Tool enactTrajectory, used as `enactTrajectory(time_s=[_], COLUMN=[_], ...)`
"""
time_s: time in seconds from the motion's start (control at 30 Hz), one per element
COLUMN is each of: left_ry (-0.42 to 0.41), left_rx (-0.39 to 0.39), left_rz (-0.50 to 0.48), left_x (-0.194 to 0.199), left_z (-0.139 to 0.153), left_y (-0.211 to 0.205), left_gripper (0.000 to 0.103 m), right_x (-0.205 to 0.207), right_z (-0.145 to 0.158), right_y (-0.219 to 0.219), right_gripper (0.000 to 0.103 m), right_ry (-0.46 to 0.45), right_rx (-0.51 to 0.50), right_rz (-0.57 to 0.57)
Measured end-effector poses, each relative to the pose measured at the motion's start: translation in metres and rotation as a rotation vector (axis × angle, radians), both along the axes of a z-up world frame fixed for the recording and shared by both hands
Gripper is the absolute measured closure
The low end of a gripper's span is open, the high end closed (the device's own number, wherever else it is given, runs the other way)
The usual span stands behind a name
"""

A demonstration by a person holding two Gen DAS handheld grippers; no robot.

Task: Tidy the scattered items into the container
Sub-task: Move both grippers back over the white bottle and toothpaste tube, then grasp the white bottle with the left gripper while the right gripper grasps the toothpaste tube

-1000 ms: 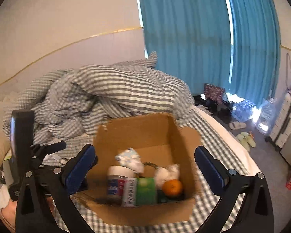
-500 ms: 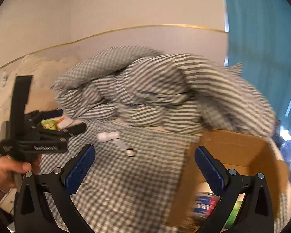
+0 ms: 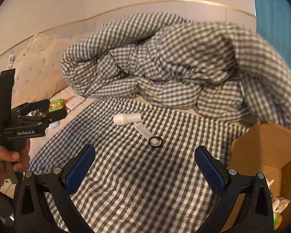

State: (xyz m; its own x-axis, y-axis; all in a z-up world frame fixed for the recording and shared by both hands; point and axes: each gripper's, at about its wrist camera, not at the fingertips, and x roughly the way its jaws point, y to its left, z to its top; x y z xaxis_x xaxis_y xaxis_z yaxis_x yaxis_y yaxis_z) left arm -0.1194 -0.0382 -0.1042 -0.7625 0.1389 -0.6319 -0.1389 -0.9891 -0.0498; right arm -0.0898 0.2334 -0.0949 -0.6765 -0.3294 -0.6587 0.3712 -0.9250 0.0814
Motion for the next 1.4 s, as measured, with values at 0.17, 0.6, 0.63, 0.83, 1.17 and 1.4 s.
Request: enactTrajectory(time_s=[0.17, 0.6, 0.63, 0.83, 1.17, 1.4], left_ry=[-0.046, -0.204, -0.229, -0.302, -0.325, -0.336], left_rx=[-0.022, -0.175, -0.183, -0.307, -0.209, -0.156], left_rz=[-0.094, -0.488, -0.510, -0.523, -0.349, -0.080], left_x=[-0.042, -0.154, -0.161, -0.182, -0.176, -0.136], left_z=[-0.036, -0.094, -0.099, -0.134, -0.145, -0.120], left_y=[0.011, 0.043, 0.044, 0.051, 0.037, 0.018], left_gripper=[0.000, 0.002, 0.007, 0.033, 0.058, 0.058], right_x=[-0.014, -0.058, -0.059, -0.068, -0.074, -0.071], right_z=[-0.012, -0.051, -0.051, -0.056, -0.062, -0.062], right_y=[-0.001, 0.010, 0.010, 0.009, -0.001, -0.012], right_gripper=[0.000, 0.000, 0.000, 0.000, 0.000, 0.000], right_ry=[-0.021, -0.108, -0.110, -0.119, -0.131, -0.126], right_rx=[0.017, 0.040, 0.039, 0.027, 0.014, -0.018], right_rz=[0.008, -0.014, -0.014, -0.022, -0.008, 0.010])
